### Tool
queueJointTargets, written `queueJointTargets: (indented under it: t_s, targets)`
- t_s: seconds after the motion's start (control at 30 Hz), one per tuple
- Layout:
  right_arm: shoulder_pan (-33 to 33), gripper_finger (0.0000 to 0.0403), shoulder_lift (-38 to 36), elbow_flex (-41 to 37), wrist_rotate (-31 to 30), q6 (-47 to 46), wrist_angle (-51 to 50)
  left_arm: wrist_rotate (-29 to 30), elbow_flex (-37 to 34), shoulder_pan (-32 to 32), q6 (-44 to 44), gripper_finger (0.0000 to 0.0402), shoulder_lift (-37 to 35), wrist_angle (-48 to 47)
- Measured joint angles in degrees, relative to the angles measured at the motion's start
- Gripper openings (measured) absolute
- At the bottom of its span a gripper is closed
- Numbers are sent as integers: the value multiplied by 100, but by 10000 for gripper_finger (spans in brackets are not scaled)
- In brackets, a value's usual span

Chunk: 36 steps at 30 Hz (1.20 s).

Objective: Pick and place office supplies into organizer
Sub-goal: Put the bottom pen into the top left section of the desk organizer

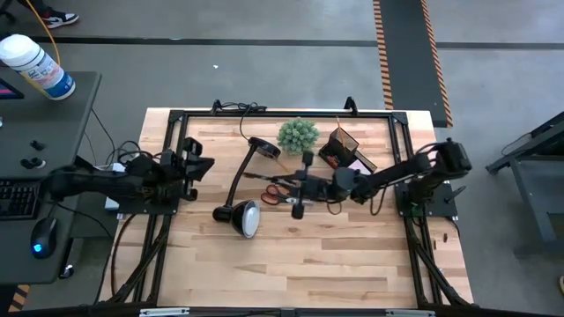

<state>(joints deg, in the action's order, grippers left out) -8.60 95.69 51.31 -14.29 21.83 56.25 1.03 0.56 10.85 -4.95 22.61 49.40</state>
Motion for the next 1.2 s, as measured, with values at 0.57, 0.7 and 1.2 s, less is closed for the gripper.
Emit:
queueJointTargets:
  t_s: [0.57, 0.7, 1.2]
  targets:
    - [141, 20, 938, 1665, 126, 336, -710, -1114, 1012, -2, 474, 176, 2286, 774]
    - [149, 20, 936, 1665, 126, 286, -706, -1215, 1217, 0, 472, 177, 2719, 1121]
    - [151, 20, 936, 1665, -100, 266, -806, -1520, 1604, -2, 345, 177, 3486, 1756]
